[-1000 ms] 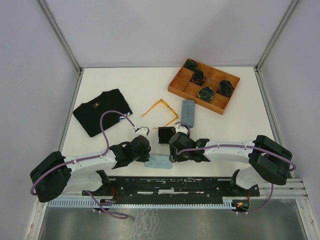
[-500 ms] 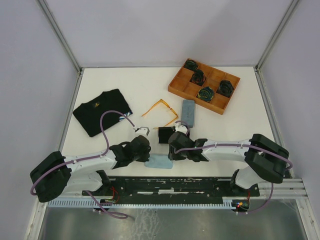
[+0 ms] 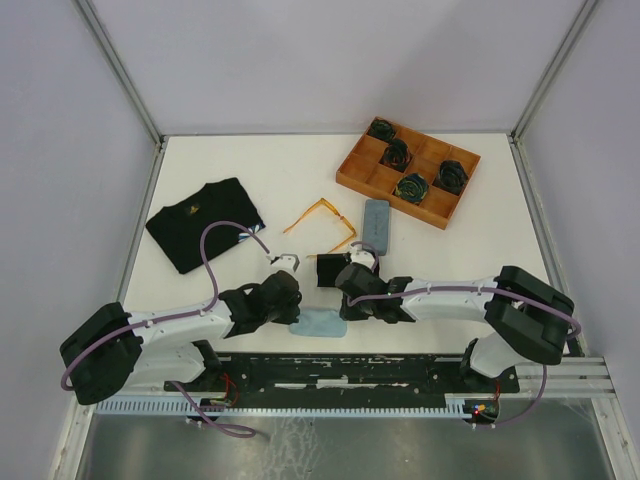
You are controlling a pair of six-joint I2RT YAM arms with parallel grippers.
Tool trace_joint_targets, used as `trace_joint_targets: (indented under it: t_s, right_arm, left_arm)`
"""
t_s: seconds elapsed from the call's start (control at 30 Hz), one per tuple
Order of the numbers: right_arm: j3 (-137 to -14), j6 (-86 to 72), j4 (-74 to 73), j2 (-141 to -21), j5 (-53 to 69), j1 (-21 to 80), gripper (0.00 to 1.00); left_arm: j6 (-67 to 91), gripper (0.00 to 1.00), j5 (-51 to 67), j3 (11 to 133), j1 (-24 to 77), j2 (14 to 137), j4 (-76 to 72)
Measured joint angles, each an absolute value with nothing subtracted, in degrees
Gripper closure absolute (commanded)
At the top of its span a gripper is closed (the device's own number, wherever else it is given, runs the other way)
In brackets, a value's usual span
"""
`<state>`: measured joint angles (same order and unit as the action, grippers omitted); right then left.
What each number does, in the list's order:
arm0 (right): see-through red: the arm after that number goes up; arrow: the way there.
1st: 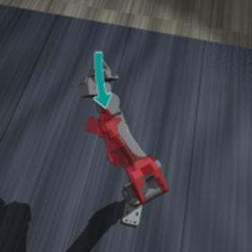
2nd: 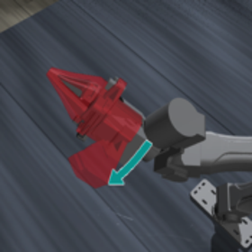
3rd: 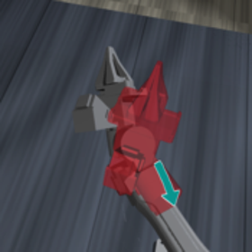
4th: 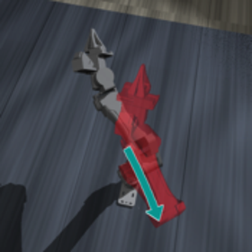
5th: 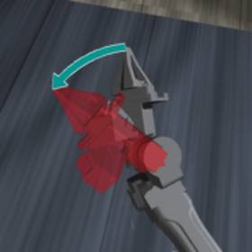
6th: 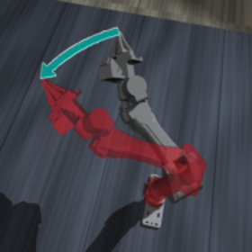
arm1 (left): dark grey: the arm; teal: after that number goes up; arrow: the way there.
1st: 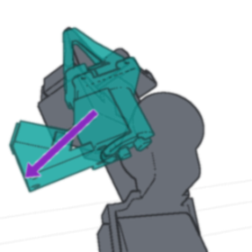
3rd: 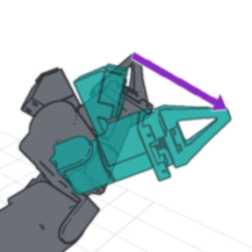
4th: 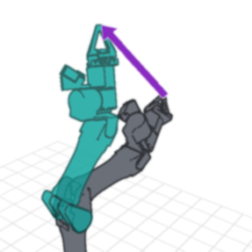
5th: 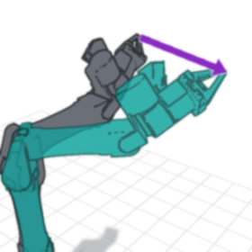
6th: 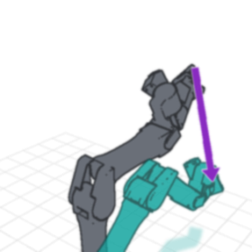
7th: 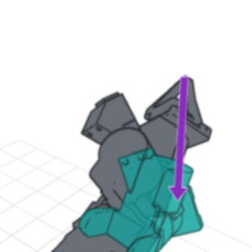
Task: Organize the sunglasses
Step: Pick up the glasses cleaning cloth from the center of the board, then place the glasses cleaning cloth in the sunglasses case.
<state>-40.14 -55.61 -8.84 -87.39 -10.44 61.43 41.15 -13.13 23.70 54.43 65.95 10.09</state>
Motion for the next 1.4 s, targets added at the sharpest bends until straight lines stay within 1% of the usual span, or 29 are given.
trace_joint_targets:
  t_s: [0.03, 0.2, 0.4, 0.57, 0.8, 1.13, 1.4]
  right_arm:
    - [-40.1, -55.53, -8.8, -87.39, -10.44, 61.43, 1.0]
    - [-39.33, -54.96, -8.69, -86.48, -11.46, 61.43, 1.0]
    - [-38.22, -53.91, -9.8, -81.19, -15.2, 61.43, 1.0]
    - [-37.76, -53.25, -11.33, -75.29, -18.59, 60.6, 1.0]
    - [-37.63, -51.22, -13.43, -71.99, -20.16, 56.49, 1.0]
    - [-37.6, -47.37, -14.79, -70.72, -18.5, 48.31, 1.0]
    - [-37.69, -45.54, -13.76, -74.52, -16.25, 45.93, 1.0]
  left_arm:
    - [41.15, 0.97, -12.93, 23.7, 54.43, 65.95, 10.02]
    - [41.15, 0.97, -11.81, 23.66, 54.43, 65.95, 8.82]
    - [41.15, 0.97, -11.77, 24.45, 54.43, 65.98, 8.29]
    - [41.08, 0.97, -11.9, 28.6, 54.43, 67.18, 7.51]
    - [39.57, 0.97, -11.97, 35.46, 54.43, 73.36, 5.65]
    - [36.18, 0.97, -14.28, 44.51, 54.35, 81.08, 5.48]
    - [33.93, 0.97, -17.47, 46.24, 53.98, 85.73, 5.56]
